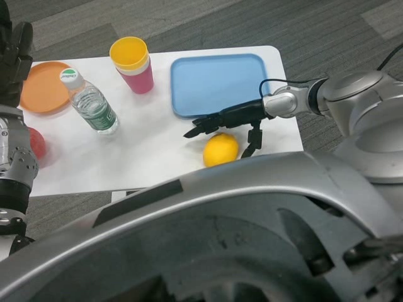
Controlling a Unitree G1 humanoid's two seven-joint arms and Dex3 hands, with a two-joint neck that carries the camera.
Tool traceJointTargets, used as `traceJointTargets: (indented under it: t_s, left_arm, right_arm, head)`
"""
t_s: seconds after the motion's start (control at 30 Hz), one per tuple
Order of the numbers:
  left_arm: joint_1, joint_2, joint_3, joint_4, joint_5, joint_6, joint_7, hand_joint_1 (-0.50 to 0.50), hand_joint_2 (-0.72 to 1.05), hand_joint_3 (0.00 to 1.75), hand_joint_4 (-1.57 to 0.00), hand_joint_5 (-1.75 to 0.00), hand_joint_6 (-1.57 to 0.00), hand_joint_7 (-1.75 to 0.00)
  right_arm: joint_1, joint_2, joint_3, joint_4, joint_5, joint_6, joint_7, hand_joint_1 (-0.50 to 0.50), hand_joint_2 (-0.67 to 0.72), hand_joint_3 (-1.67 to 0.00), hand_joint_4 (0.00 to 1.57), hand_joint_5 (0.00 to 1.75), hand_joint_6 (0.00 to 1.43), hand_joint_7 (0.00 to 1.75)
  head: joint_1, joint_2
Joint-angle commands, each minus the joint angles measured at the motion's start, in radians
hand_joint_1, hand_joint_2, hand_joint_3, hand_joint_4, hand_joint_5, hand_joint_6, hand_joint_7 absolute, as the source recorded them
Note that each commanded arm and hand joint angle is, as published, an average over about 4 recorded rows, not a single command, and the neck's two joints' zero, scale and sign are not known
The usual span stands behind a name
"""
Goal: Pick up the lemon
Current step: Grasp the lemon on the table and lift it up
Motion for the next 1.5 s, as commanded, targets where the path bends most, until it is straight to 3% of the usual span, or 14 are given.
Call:
traceJointTargets:
  t_s: [0.03,0.1,0.17,0.3,0.43,0.53,0.83,0.93,1.07,1.23,1.37,1.5]
  left_arm:
    - [-0.011,0.008,-0.003,0.006,-0.004,-0.002,0.002,-0.46,1.05,0.09,0.0,-0.21,0.0,-0.14]
    - [-0.011,0.008,-0.003,0.006,-0.004,-0.002,0.002,-0.46,1.05,0.09,0.0,-0.21,0.0,-0.14]
    - [-0.011,0.008,-0.004,0.005,-0.004,-0.002,0.003,-0.46,1.05,0.09,0.0,-0.21,0.0,-0.14]
    - [-0.011,0.008,-0.006,0.005,-0.004,-0.002,0.003,-0.46,1.05,0.09,0.0,-0.21,0.0,-0.14]
    - [-0.011,0.008,-0.007,0.005,-0.005,-0.002,0.002,-0.46,1.05,0.09,0.0,-0.21,0.0,-0.14]
    - [-0.011,0.008,-0.01,0.006,-0.009,-0.002,0.002,-0.46,1.05,0.09,0.0,-0.21,0.0,-0.14]
    - [-0.011,0.012,-0.019,0.008,-0.021,-0.003,0.003,-0.46,1.05,0.09,0.0,-0.21,0.0,-0.14]
    - [-0.009,0.012,-0.025,0.008,-0.024,-0.004,0.003,-0.46,1.05,0.09,0.0,-0.21,0.0,-0.14]
    - [-0.008,0.012,-0.029,0.006,-0.027,-0.004,0.003,-0.46,1.05,0.09,0.0,-0.21,0.0,-0.14]
    - [-0.007,0.011,-0.029,0.004,-0.029,-0.006,0.003,-0.46,1.05,0.09,0.0,-0.21,0.0,-0.14]
    - [-0.004,0.01,-0.027,0.005,-0.03,-0.006,0.002,-0.46,1.05,0.09,0.0,-0.21,0.0,-0.14]
    - [-0.003,0.006,-0.025,0.005,-0.03,-0.006,0.003,-0.46,1.05,0.09,0.0,-0.21,0.0,-0.14]
  right_arm:
    - [-0.014,0.004,0.019,0.009,0.0,0.027,0.013,-0.14,-0.29,-0.83,0.06,0.12,0.0,0.07]
    - [-0.015,0.004,0.014,0.014,0.006,0.03,0.022,-0.12,-0.29,-0.91,0.1,0.27,0.01,0.14]
    - [-0.016,0.004,0.006,0.021,0.011,0.03,0.027,-0.12,-0.29,-0.95,0.13,0.36,0.09,0.31]
    - [-0.016,0.007,0.002,0.034,0.011,0.033,0.031,-0.15,-0.29,-1.09,0.16,0.48,0.58,1.26]
    - [-0.016,0.008,0.001,0.053,0.011,0.044,0.041,-0.12,-0.24,-1.21,0.17,0.51,0.91,1.55]
    - [-0.017,0.008,0.006,0.067,0.01,0.047,0.048,-0.14,-0.22,-1.27,0.18,0.58,1.03,1.61]
    - [-0.02,0.01,0.013,0.105,0.014,0.052,0.061,-0.12,-0.22,-1.35,0.26,0.78,1.1,1.61]
    - [-0.011,0.009,-0.022,0.104,0.022,0.05,0.068,-0.12,-0.22,-1.35,0.29,0.78,1.11,1.61]
    - [0.028,-0.004,-0.134,0.083,0.031,0.039,0.079,-0.12,-0.22,-1.35,0.29,0.78,1.11,1.61]
    - [0.05,-0.016,-0.16,0.054,0.033,0.034,0.088,-0.12,-0.22,-1.43,0.31,0.78,1.14,1.61]
    - [0.074,-0.019,-0.188,0.027,0.033,0.024,0.09,-0.12,-0.22,-1.39,0.31,0.78,1.14,1.61]
    - [0.131,-0.027,-0.274,-0.022,0.031,-0.008,0.09,-0.12,-0.22,-1.43,0.31,0.78,1.14,1.61]
  head:
    - [0.004,-0.004]
    - [0.005,-0.006]
    - [0.007,-0.008]
    - [0.009,-0.01]
    - [0.011,-0.017]
    - [0.01,-0.02]
    - [0.015,-0.022]
    - [0.017,-0.014]
    - [0.018,-0.006]
    - [0.025,0.018]
    - [0.027,0.025]
    - [0.022,0.032]
